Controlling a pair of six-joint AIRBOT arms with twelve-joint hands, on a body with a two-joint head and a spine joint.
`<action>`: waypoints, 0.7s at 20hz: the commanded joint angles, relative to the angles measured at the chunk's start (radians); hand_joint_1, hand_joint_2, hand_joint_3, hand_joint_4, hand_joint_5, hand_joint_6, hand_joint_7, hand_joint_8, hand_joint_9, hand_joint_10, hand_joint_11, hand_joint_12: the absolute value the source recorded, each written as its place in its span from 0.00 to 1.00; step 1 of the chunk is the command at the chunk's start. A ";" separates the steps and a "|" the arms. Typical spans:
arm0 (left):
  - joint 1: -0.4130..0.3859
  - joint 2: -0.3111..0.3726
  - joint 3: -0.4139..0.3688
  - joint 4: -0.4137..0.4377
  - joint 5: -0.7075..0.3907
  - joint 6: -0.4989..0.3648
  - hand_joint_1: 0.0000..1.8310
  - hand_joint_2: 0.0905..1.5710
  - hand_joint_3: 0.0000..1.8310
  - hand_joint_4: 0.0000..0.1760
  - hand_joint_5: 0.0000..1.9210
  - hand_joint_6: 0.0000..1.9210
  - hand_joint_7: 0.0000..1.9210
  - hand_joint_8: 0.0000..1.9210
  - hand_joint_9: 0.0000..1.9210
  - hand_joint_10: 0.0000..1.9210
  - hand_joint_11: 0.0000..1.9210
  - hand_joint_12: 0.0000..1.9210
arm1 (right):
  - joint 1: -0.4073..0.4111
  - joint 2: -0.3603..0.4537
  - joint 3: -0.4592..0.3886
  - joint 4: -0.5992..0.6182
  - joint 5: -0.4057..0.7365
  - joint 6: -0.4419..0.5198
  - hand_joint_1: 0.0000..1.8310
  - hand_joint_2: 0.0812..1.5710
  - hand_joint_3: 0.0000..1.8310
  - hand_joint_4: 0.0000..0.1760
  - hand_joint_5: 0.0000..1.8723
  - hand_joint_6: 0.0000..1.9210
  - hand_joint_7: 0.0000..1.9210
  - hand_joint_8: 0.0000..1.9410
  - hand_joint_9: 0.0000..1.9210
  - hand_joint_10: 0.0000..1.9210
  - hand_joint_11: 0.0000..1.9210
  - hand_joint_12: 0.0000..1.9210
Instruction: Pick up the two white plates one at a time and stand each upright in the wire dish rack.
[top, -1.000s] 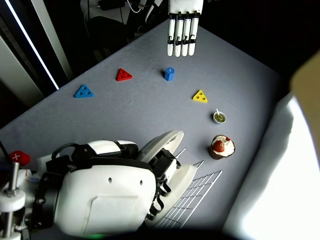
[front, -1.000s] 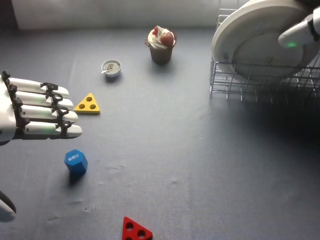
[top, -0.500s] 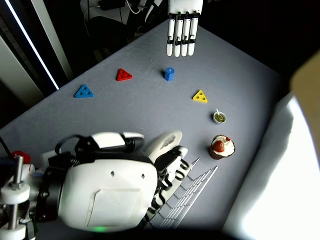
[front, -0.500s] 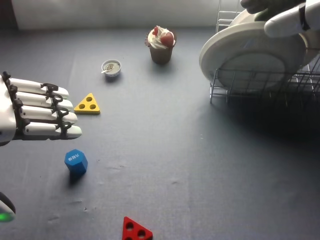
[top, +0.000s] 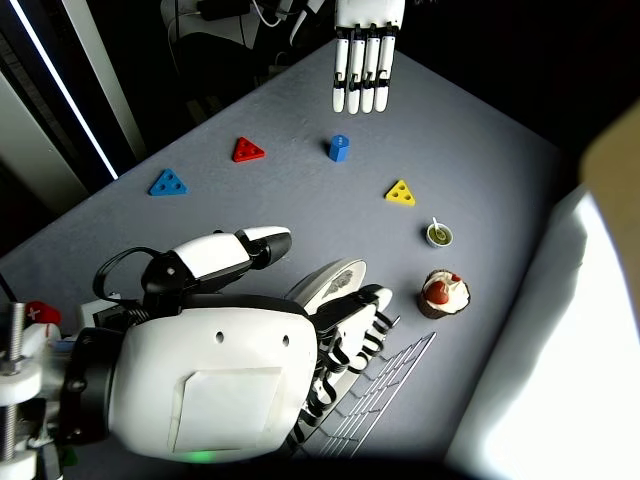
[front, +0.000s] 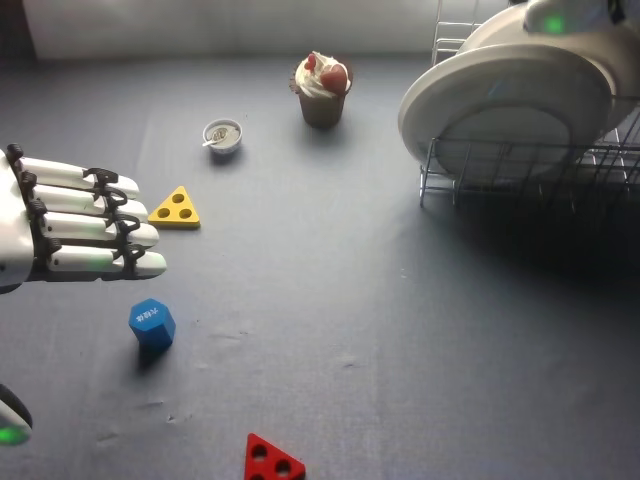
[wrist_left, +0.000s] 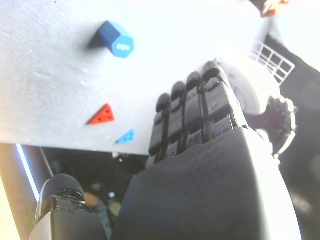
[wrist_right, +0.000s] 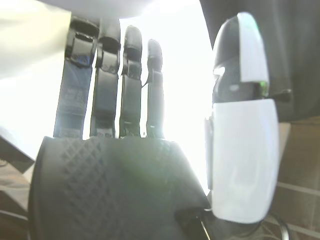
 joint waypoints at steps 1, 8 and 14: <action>-0.010 0.008 -0.001 -0.046 -0.015 0.001 0.03 0.54 0.00 0.00 0.04 0.00 0.05 0.01 0.03 0.00 0.03 0.00 | 0.022 0.010 0.010 0.061 0.077 0.000 0.50 0.55 0.00 0.01 0.29 0.00 0.32 0.00 0.33 0.00 0.35 0.09; -0.011 0.010 -0.012 -0.047 -0.008 0.001 0.02 0.53 0.00 0.00 0.03 0.00 0.04 0.00 0.03 0.00 0.03 0.00 | 0.114 0.011 0.033 0.039 0.238 -0.002 0.40 0.51 0.00 0.28 0.26 0.00 0.24 0.00 0.26 0.00 0.26 0.05; -0.011 0.013 -0.017 -0.042 0.000 0.001 0.02 0.54 0.00 0.00 0.02 0.00 0.02 0.00 0.02 0.00 0.02 0.00 | 0.106 0.036 0.037 -0.016 0.500 -0.241 0.32 0.52 0.00 0.35 0.21 0.00 0.22 0.00 0.24 0.00 0.24 0.03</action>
